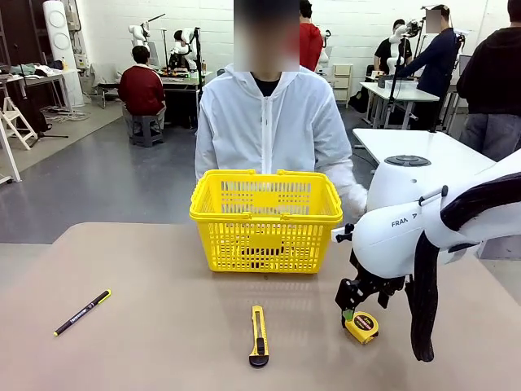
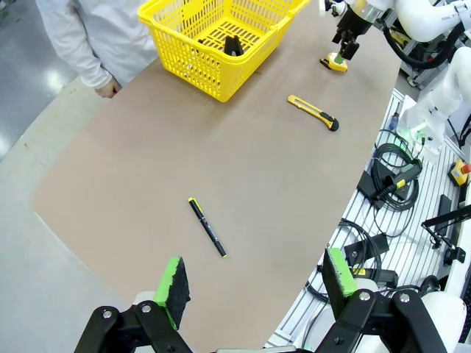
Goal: Place the items the person wants into the basket.
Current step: Pick up the item the person points to and place it in the Market Basket.
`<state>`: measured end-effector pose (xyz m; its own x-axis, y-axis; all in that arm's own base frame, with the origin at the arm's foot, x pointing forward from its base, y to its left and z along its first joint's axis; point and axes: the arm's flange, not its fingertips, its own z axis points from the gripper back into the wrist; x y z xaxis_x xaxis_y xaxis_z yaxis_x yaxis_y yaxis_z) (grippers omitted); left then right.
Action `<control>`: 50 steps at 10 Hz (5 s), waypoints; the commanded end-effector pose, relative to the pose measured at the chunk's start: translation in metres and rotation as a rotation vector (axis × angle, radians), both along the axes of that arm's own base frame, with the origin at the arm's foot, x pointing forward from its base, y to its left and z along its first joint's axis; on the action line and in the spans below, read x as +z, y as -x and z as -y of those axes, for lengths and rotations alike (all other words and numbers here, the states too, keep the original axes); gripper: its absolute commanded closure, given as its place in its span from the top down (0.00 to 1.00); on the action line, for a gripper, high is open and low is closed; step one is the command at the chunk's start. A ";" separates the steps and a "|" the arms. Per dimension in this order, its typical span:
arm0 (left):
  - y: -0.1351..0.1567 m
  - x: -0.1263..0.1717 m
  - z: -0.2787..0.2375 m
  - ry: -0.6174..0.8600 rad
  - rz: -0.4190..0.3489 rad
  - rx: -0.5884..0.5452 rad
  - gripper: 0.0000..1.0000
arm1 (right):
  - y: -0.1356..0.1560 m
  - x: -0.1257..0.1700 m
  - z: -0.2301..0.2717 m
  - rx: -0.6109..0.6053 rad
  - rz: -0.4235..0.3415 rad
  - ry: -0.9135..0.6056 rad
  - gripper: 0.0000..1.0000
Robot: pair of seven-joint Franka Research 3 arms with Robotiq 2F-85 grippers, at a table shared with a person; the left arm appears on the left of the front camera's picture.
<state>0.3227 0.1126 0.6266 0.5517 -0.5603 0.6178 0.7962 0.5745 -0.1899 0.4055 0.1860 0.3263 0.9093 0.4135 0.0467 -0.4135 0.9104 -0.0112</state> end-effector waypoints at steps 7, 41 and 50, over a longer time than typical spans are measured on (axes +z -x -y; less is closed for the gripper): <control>0.002 -0.002 -0.001 0.016 0.014 -0.019 0.94 | -0.007 -0.019 -0.010 0.044 -0.074 0.022 0.42; 0.002 -0.002 -0.001 0.016 0.014 -0.019 0.94 | -0.188 0.182 -0.227 0.401 0.063 0.043 0.05; 0.002 -0.002 -0.001 0.016 0.014 -0.019 0.94 | -0.231 0.118 -0.216 0.580 0.070 -0.022 0.63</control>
